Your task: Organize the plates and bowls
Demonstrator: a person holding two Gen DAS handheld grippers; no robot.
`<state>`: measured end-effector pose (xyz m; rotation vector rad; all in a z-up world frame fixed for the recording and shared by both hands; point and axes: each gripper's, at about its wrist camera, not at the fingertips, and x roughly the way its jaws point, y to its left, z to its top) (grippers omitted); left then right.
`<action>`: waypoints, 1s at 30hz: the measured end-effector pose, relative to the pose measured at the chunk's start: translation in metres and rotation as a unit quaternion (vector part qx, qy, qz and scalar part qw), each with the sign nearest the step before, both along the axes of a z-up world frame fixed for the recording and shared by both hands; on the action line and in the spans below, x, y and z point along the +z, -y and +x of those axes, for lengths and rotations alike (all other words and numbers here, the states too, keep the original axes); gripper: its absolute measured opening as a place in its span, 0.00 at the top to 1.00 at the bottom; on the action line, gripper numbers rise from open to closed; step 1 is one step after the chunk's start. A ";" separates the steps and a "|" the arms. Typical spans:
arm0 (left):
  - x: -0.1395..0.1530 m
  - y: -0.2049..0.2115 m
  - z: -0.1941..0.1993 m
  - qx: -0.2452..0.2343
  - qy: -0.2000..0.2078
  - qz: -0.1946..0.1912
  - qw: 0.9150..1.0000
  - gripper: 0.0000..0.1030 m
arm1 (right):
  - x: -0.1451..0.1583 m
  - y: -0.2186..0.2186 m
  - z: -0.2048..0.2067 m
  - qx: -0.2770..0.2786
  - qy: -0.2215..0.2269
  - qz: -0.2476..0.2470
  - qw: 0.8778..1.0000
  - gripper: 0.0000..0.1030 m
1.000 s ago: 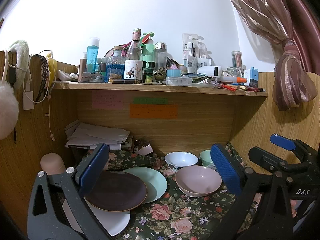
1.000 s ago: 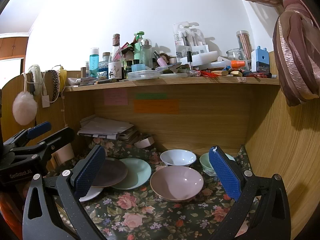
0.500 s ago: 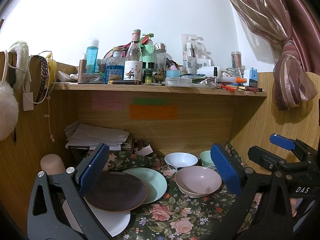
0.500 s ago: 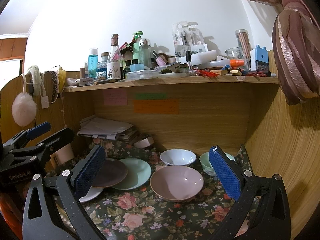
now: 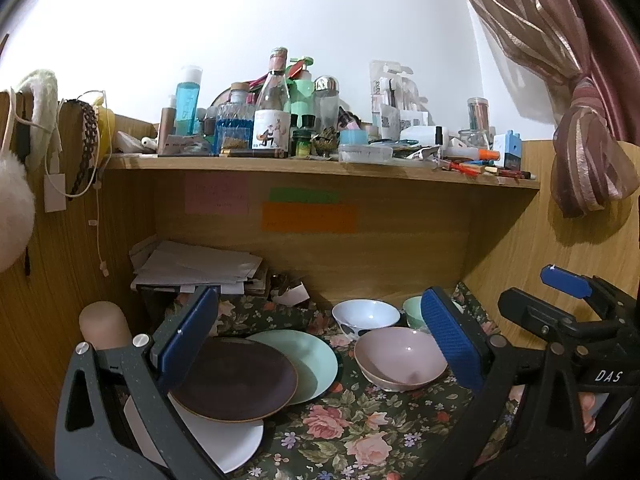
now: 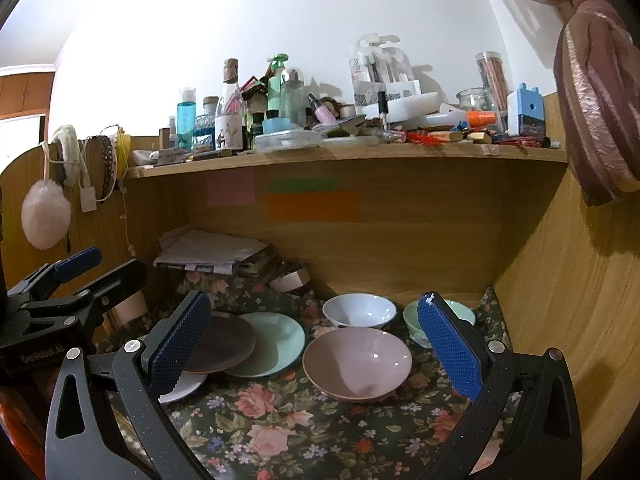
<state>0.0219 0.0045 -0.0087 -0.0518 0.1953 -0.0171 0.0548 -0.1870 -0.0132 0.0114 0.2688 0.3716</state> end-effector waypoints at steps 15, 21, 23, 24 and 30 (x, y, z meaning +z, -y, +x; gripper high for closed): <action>-0.036 -0.043 0.028 0.030 -0.052 -0.016 0.998 0.00 | -0.031 -0.041 0.046 0.045 -0.053 -0.029 0.997 0.00; -0.061 -0.072 0.046 0.059 -0.087 -0.017 0.994 0.00 | -0.051 -0.063 0.075 0.075 -0.085 -0.044 0.993 0.00; -0.069 -0.084 0.051 0.065 -0.100 -0.024 0.993 0.00 | -0.059 -0.073 0.084 0.085 -0.094 -0.056 0.990 0.00; -0.073 -0.090 0.054 0.069 -0.106 -0.028 0.992 0.00 | -0.062 -0.078 0.088 0.089 -0.097 -0.061 0.989 0.00; -0.094 -0.116 0.070 0.102 -0.136 -0.030 0.985 0.00 | -0.086 -0.103 0.118 0.120 -0.136 -0.069 0.981 0.00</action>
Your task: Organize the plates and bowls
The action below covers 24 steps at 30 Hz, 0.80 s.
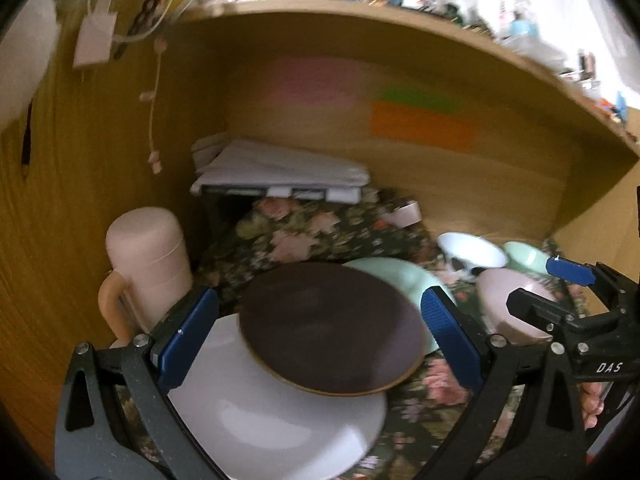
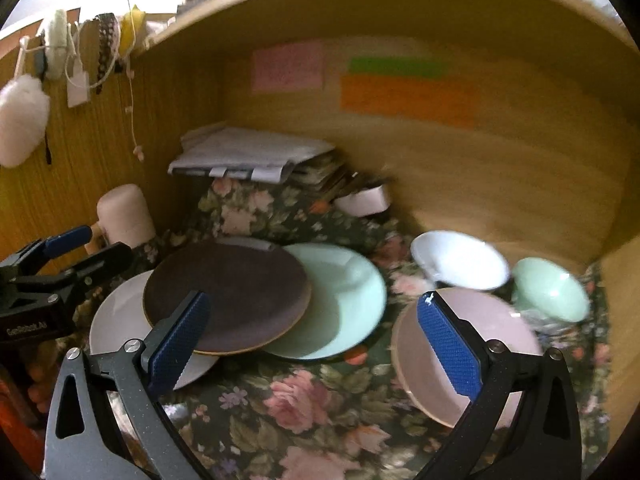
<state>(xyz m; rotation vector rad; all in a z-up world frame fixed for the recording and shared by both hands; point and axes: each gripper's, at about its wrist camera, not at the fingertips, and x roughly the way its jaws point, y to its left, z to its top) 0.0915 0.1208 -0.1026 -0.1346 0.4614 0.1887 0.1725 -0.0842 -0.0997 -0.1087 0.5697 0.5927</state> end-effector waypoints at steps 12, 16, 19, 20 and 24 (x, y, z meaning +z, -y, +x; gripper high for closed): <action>-0.044 -0.051 0.034 0.043 -0.073 -0.023 0.996 0.18 | -0.039 -0.041 0.053 0.043 -0.081 -0.026 0.995 0.20; -0.055 -0.061 0.042 0.042 -0.094 -0.030 0.994 0.28 | -0.053 -0.052 0.069 0.052 -0.113 -0.026 0.992 0.32; -0.060 -0.066 0.045 0.038 -0.103 -0.036 0.993 0.33 | -0.062 -0.058 0.078 0.053 -0.130 -0.029 0.990 0.36; -0.062 -0.067 0.046 0.036 -0.106 -0.039 0.993 0.35 | -0.064 -0.060 0.081 0.053 -0.136 -0.030 0.989 0.39; -0.066 -0.071 0.049 0.025 -0.120 -0.050 0.991 0.47 | -0.073 -0.067 0.089 0.056 -0.156 -0.037 0.986 0.48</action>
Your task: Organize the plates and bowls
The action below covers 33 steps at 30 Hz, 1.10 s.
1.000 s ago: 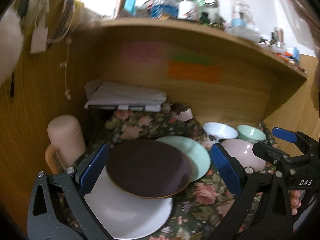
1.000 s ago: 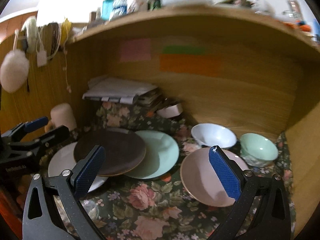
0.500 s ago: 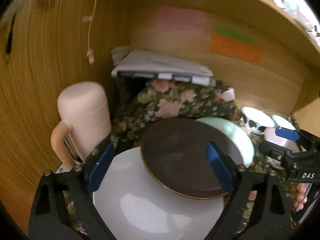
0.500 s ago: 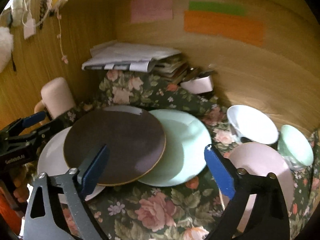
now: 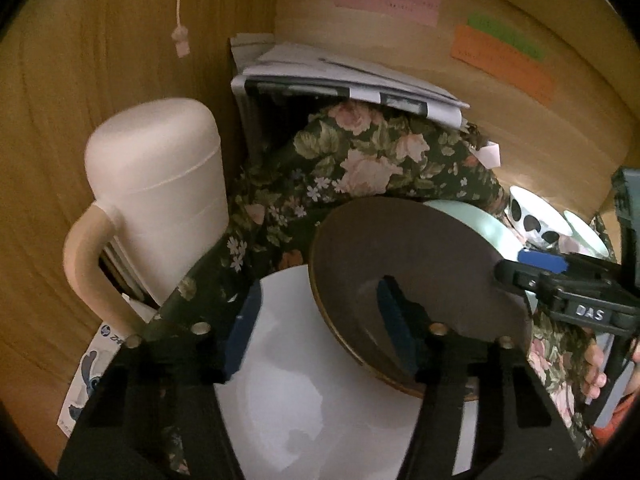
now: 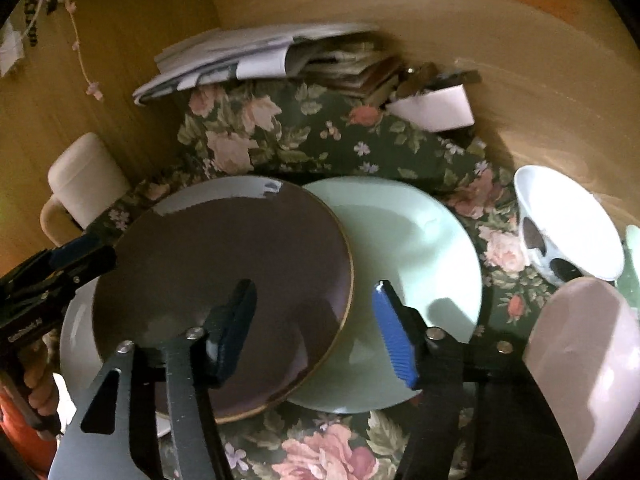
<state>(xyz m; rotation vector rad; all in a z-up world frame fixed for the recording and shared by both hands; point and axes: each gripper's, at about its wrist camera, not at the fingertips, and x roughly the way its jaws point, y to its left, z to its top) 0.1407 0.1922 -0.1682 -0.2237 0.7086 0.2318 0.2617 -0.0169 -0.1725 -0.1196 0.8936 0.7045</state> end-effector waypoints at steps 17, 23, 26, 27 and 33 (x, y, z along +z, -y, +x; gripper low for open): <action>-0.012 -0.001 0.004 -0.034 -0.035 -0.050 0.998 0.72 | -0.017 -0.013 0.015 -0.004 -0.039 -0.004 0.999 0.63; -0.014 0.005 0.007 -0.046 -0.039 -0.060 0.996 0.72 | -0.018 -0.011 0.016 -0.008 -0.053 0.010 0.999 0.63; -0.014 0.005 0.008 -0.040 -0.041 -0.056 0.997 0.72 | -0.017 -0.008 0.014 -0.009 -0.052 0.011 0.999 0.68; -0.014 0.005 0.009 -0.038 -0.042 -0.057 0.997 0.72 | -0.017 -0.008 0.014 -0.010 -0.051 0.013 0.999 0.69; -0.013 0.002 0.009 -0.022 -0.046 -0.053 0.997 0.72 | -0.014 -0.008 0.008 -0.005 -0.048 0.015 0.999 0.72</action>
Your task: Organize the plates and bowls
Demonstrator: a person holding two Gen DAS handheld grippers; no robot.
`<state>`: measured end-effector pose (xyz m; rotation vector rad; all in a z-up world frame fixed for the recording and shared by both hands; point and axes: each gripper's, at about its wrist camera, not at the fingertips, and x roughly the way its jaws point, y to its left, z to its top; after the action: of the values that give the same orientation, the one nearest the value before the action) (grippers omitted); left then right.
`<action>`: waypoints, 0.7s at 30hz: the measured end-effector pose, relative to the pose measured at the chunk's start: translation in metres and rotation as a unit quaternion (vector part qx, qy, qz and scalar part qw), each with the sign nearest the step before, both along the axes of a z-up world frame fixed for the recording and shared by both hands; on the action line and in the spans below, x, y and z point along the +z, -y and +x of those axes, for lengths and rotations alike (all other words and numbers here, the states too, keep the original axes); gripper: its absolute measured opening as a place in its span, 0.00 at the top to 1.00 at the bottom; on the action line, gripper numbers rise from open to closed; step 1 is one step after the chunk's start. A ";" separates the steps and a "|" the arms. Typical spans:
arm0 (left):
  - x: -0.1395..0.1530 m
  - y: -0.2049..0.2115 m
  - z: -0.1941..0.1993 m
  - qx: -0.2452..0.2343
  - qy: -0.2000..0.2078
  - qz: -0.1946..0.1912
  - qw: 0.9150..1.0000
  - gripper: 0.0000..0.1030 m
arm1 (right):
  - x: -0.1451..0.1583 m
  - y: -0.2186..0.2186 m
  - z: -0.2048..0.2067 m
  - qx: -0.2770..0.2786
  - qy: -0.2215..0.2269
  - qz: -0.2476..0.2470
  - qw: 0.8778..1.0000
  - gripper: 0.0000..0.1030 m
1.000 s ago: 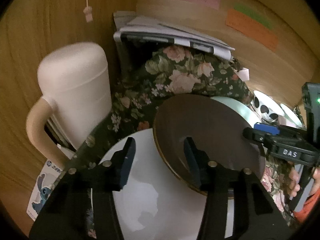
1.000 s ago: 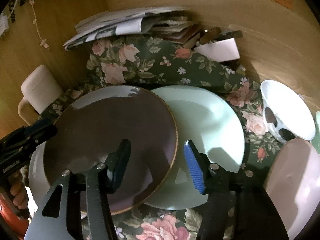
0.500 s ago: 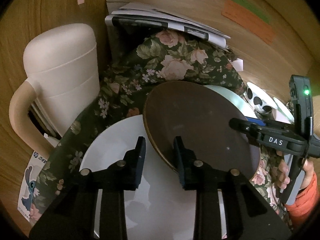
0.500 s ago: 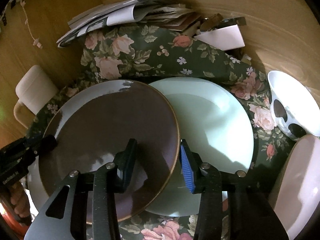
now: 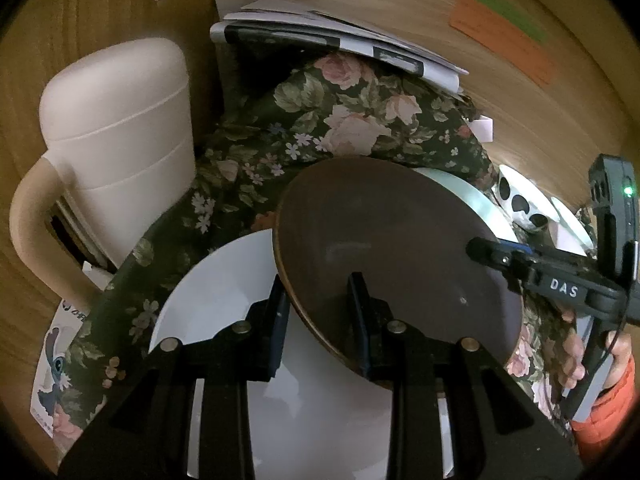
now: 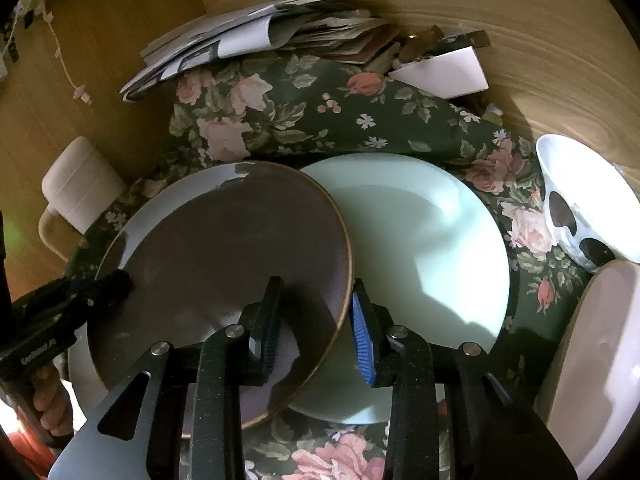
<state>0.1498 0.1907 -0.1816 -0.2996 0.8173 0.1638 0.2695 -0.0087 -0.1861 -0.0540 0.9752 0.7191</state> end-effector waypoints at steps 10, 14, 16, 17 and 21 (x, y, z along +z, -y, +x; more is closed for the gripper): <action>0.007 0.002 -0.005 -0.001 0.007 -0.008 1.000 0.71 | 0.009 0.014 -0.015 -0.008 0.022 0.007 1.000 0.72; 0.011 0.007 -0.009 -0.003 0.012 -0.004 1.000 0.71 | 0.011 0.024 -0.023 -0.012 0.025 0.013 1.000 0.72; 0.015 0.010 -0.012 -0.005 0.017 0.001 1.000 0.71 | 0.014 0.028 -0.028 -0.015 0.032 0.016 0.999 0.72; 0.017 0.012 -0.013 -0.007 0.019 0.003 1.000 0.71 | 0.016 0.030 -0.030 -0.017 0.034 0.017 0.999 0.72; 0.026 0.020 -0.020 -0.012 0.029 0.008 0.999 0.71 | 0.024 0.040 -0.040 -0.023 0.043 0.026 0.998 0.72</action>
<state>0.1300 0.1709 -0.1558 -0.2781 0.7620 0.1390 0.2291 -0.0487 -0.1623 -0.0180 0.8727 0.6945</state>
